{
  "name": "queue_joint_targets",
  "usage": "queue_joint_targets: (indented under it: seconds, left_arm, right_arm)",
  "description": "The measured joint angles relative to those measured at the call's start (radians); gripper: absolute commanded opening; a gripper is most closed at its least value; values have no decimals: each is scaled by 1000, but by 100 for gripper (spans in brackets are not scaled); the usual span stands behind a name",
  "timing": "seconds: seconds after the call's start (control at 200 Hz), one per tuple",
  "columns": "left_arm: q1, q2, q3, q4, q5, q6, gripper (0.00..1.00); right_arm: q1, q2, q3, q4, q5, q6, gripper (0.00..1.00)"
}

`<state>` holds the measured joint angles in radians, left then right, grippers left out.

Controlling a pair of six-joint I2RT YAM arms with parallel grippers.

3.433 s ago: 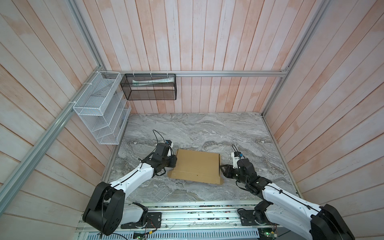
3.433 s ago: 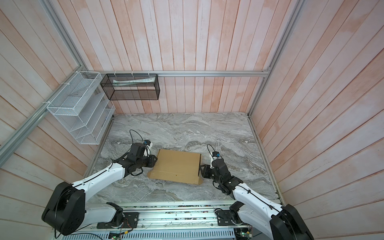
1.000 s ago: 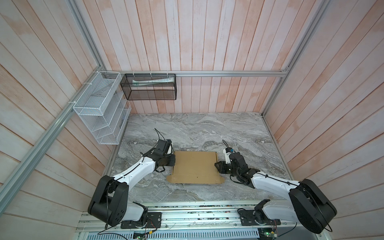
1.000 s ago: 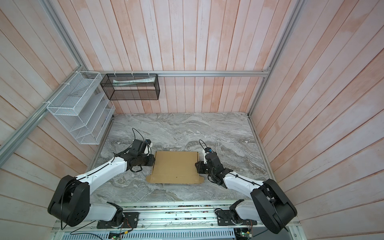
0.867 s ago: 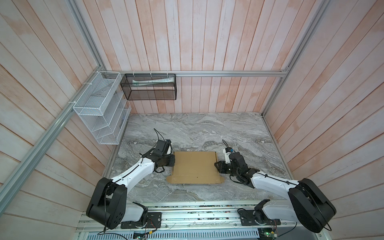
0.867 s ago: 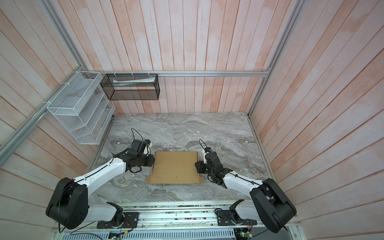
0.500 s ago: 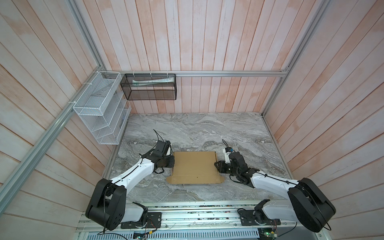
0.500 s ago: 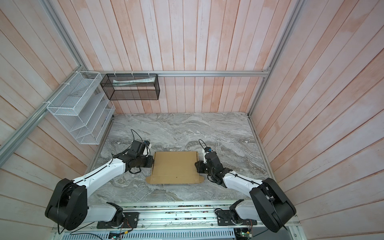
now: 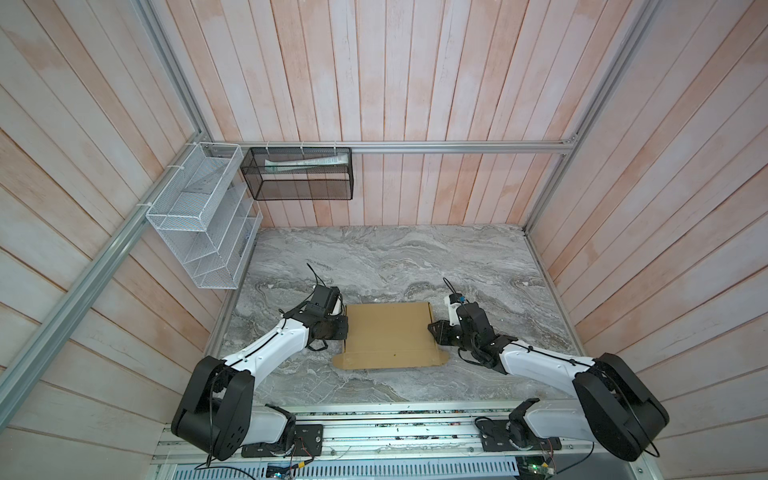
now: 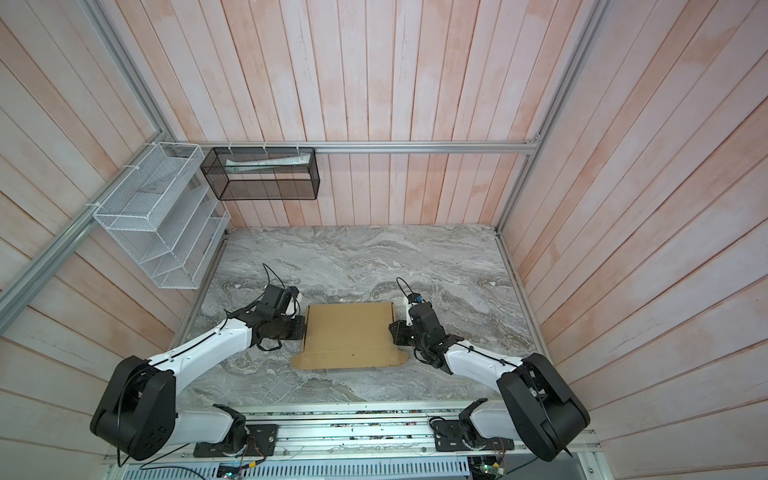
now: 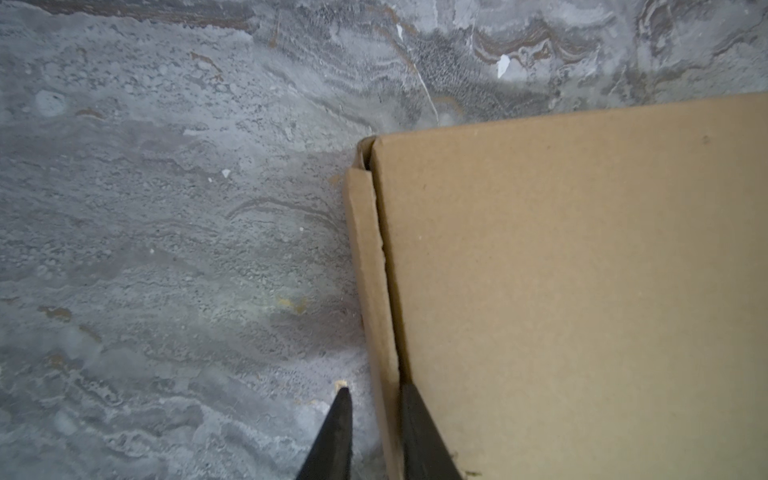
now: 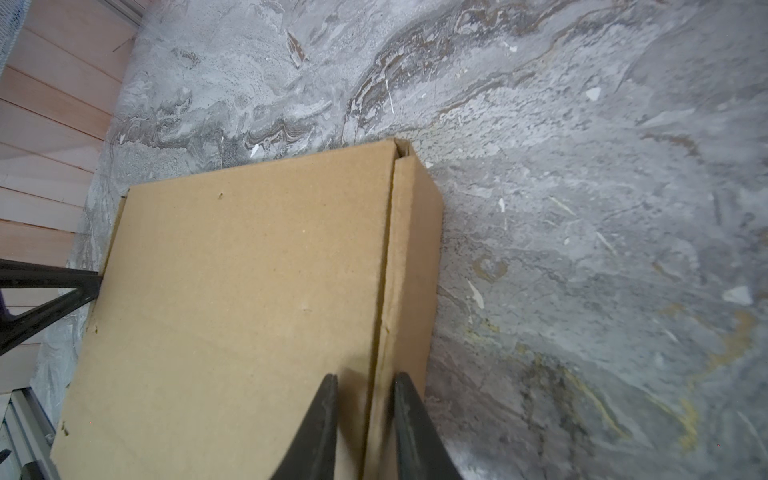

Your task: Fold the paper box

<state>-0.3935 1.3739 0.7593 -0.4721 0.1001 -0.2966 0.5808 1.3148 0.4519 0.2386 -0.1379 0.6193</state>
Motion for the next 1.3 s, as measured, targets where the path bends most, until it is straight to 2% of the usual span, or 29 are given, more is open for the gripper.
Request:
queue_joint_targets:
  seconds: [0.32,0.455,0.565,0.76,1.04,1.3]
  left_arm:
    - [0,51,-10,31,6,-3,18]
    - [0,52,-11,38,7,-6,14]
    - [0,50,-14,47,7,-12,10]
    - [12,28,-28,59,10,-14,5]
    - [50,1,-37,117,46,-15,3]
    - [71,1,-37,167,98,-15,1]
  right_arm:
    - [0,12,13,-4,-3,-8,25]
    - [0,13,15,-6,-3,-12,28]
    - [0,12,20,-15,-3,-14,33]
    - [0,-25,30,-52,-2,-20,47]
    - [-8,-156,30,-90,22,11,61]
    - [-46,-283,2,-96,12,42,70]
